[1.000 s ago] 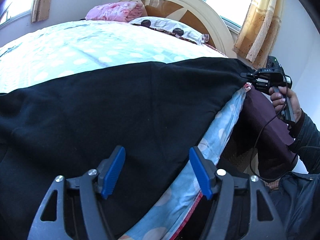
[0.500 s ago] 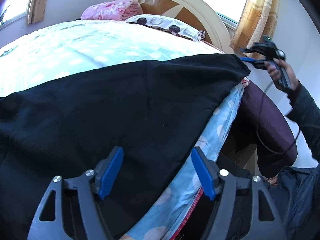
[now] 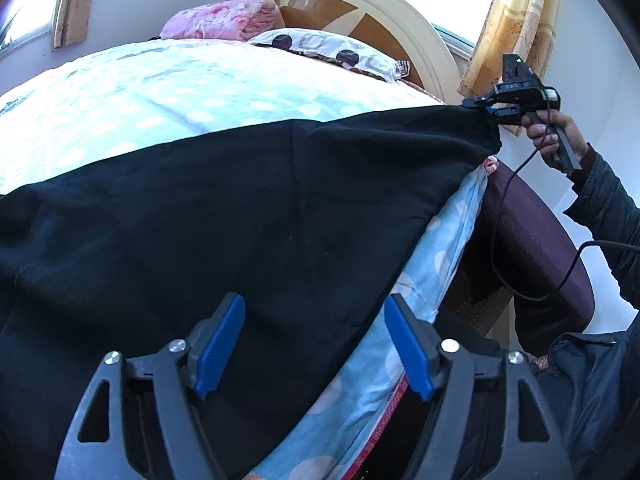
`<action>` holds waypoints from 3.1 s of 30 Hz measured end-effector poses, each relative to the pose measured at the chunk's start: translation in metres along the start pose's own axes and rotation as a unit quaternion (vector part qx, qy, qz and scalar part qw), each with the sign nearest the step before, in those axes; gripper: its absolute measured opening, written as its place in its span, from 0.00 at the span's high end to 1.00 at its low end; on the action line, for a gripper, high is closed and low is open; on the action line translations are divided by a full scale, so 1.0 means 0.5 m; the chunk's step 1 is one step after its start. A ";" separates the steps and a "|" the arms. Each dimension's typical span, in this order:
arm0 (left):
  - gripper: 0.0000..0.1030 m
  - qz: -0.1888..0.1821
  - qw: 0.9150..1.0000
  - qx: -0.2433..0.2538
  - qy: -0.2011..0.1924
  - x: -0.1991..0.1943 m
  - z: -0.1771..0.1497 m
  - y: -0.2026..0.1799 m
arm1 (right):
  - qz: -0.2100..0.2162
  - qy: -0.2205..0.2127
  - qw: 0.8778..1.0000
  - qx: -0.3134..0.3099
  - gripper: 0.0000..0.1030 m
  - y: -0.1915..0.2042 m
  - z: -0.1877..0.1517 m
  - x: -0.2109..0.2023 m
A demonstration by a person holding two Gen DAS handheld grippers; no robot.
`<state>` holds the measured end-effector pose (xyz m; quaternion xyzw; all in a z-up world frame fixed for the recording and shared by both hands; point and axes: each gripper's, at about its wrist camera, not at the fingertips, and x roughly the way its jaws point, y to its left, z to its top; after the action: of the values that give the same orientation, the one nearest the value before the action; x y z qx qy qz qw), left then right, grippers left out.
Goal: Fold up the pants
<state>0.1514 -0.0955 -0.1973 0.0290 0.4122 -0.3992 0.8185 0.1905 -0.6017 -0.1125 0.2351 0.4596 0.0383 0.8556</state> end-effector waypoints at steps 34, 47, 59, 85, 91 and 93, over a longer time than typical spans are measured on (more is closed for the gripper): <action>0.24 -0.001 1.000 0.009 -0.007 -0.003 -0.004 -0.002 | -0.168 -0.005 0.978 -0.124 0.61 0.054 0.019 0.085; 0.24 0.007 0.999 0.034 -0.007 -0.018 -0.015 -0.003 | -0.091 -0.086 0.989 -0.079 0.55 0.102 -0.089 -0.049; 0.14 0.104 0.993 -0.044 -0.038 -0.129 -0.079 0.117 | -0.001 0.027 0.982 -0.187 0.53 0.279 -0.215 0.188; 0.07 0.143 0.985 -0.056 -0.077 -0.144 -0.001 0.109 | -0.049 -0.076 0.989 -0.119 0.45 0.217 -0.226 0.092; 0.07 0.081 0.994 -0.012 -0.067 -0.045 0.078 0.027 | -0.064 -0.161 0.984 0.047 0.45 0.061 -0.230 -0.029; 0.07 0.060 0.996 -0.003 -0.063 -0.010 0.115 -0.005 | -0.062 -0.164 0.981 0.086 0.45 0.020 -0.226 -0.038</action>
<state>0.1855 -0.1155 -0.1553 0.0260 0.3584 -0.3494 0.8653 0.0904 -0.5565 -0.1463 0.2814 0.3288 -0.0937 0.8966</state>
